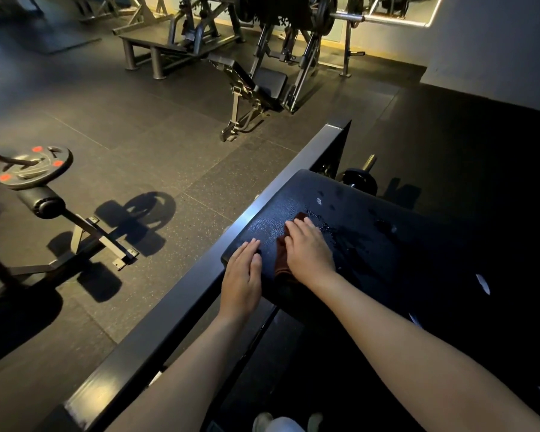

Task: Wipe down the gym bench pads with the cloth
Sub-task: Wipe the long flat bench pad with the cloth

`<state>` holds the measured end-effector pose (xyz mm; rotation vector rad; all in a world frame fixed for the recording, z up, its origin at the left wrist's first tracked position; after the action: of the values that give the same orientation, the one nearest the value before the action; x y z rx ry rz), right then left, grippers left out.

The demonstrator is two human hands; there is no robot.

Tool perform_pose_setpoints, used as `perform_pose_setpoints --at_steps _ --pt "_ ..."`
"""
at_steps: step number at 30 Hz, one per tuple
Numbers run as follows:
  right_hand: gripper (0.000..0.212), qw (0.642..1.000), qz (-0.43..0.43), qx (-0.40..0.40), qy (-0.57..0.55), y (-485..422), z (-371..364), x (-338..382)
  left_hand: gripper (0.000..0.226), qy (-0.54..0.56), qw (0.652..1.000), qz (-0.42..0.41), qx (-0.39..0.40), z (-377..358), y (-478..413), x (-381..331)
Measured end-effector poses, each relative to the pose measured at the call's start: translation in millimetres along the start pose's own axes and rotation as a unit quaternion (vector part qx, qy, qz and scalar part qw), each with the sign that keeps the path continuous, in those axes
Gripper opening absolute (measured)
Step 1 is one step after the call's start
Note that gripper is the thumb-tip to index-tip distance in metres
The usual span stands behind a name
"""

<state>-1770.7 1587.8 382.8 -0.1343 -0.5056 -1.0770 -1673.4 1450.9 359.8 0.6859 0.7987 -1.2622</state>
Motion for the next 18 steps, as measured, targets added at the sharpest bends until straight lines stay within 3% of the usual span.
perform_pose_setpoints --at_steps 4,8,10,14,16,18 --pt "0.043 0.993 0.11 0.041 0.0 20 -14 26 0.05 0.114 0.992 0.02 -0.048 1 0 8" --pt "0.041 0.977 0.2 0.069 0.036 17 -16 25 0.045 0.074 0.994 0.032 -0.066 -5 -1 3" --pt "0.04 0.977 0.196 0.068 0.042 -7 -9 15 0.04 0.048 0.994 0.047 -0.082 -9 -2 -3" --pt "0.04 0.996 0.073 0.04 0.011 -46 17 -8 0.04 0.048 0.988 0.095 -0.11 -16 -4 -11" --pt "0.04 0.996 0.075 0.04 -0.003 -44 19 -3 0.039 0.073 0.986 0.088 -0.118 -15 -3 -10" --pt "0.04 0.988 0.134 0.07 0.001 -31 11 13 0.039 0.115 0.981 0.083 -0.134 -13 3 -4"
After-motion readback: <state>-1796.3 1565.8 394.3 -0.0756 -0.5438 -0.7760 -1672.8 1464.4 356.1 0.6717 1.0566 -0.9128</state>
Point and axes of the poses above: each hand's wrist, its own y-axis away from the middle knuckle, its own z-axis out of the back of the hand, x = y × z, the point moved 4 cm from there along -y, towards the middle knuckle, and after that the axes turned 15 degrees about x, right-handed, at the moved point
